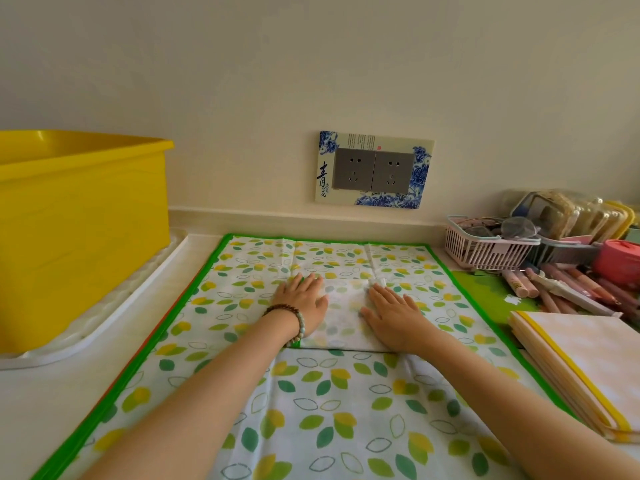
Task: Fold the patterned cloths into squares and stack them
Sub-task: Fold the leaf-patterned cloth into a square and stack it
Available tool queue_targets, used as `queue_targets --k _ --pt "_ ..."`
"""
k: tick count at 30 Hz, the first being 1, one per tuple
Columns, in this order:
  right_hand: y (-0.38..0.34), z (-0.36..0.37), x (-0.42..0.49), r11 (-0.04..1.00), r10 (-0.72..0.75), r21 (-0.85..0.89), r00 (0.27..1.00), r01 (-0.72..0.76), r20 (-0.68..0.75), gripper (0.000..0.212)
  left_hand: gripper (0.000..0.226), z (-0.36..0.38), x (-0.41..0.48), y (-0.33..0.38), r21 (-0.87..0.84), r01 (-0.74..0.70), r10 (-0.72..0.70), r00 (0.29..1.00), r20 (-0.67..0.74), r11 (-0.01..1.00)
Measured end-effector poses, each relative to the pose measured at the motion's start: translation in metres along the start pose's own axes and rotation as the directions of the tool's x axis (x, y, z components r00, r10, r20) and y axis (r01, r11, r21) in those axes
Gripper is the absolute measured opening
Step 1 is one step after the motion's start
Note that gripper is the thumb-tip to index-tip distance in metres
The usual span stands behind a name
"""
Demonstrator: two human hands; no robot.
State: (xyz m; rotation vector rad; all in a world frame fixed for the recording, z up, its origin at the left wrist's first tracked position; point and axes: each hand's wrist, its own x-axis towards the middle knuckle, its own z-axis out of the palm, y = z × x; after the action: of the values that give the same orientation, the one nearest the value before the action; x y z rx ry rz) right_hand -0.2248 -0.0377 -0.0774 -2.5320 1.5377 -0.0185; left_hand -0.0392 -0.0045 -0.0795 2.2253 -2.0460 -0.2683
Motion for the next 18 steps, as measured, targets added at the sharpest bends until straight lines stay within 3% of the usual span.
queue_targets --k 11,18 --pt "-0.040 0.003 0.045 0.990 -0.126 0.046 0.988 0.131 -0.092 0.050 0.054 0.002 0.003 0.000 0.019 0.004 -0.004 1.000 -0.013 1.000" --pt "0.003 -0.003 0.037 0.999 -0.031 0.031 0.999 0.033 -0.037 0.065 0.056 0.002 0.004 -0.001 0.010 0.017 -0.017 1.000 0.004 1.000"
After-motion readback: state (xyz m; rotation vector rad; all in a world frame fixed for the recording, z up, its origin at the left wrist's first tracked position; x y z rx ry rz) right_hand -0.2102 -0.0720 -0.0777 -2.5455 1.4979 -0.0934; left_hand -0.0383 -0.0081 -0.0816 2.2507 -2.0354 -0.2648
